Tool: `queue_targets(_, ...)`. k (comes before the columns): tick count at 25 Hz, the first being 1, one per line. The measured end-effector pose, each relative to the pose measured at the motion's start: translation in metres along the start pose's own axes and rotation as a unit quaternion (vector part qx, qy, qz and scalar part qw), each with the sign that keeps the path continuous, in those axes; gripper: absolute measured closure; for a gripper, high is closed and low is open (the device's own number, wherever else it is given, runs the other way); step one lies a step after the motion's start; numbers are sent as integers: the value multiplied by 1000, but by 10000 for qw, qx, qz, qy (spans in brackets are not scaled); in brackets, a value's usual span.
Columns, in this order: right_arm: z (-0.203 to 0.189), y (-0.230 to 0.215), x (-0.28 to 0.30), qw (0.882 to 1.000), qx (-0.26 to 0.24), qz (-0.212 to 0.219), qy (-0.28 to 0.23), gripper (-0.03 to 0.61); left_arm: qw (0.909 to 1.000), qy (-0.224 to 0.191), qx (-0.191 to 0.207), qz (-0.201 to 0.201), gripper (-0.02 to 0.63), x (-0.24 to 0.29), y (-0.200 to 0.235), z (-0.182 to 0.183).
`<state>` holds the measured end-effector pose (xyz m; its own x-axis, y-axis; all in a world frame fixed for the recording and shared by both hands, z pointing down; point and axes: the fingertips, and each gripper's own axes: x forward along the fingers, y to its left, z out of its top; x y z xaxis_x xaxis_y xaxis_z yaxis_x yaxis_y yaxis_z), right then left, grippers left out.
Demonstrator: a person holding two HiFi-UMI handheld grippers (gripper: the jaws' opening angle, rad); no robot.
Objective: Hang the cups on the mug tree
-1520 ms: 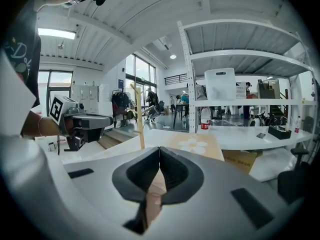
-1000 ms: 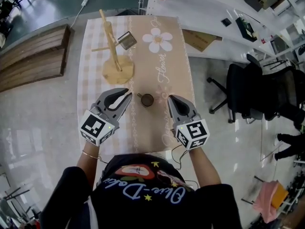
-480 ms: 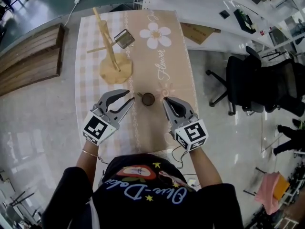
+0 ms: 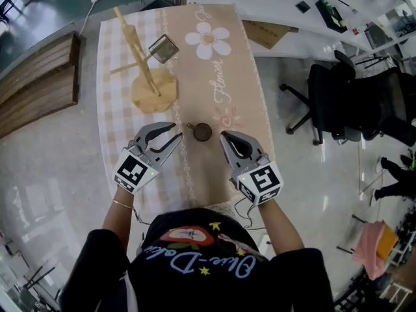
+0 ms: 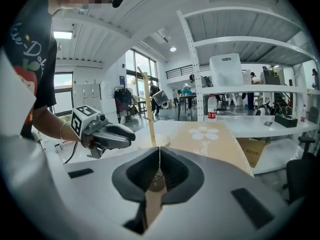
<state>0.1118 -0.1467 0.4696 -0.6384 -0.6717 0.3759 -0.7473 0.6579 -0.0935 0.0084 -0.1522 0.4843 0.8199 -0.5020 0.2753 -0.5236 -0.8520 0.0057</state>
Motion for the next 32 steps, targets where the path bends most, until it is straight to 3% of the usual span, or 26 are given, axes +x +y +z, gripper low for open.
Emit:
queue_targets(18,-21,6,11,9993,240,-169,210,568,9978,499,126,-422,512,22,8,-45)
queue_targets(32,-37,5,18,9977,360,-383,423,568,9943,629,108,-857,512,34,7,-58)
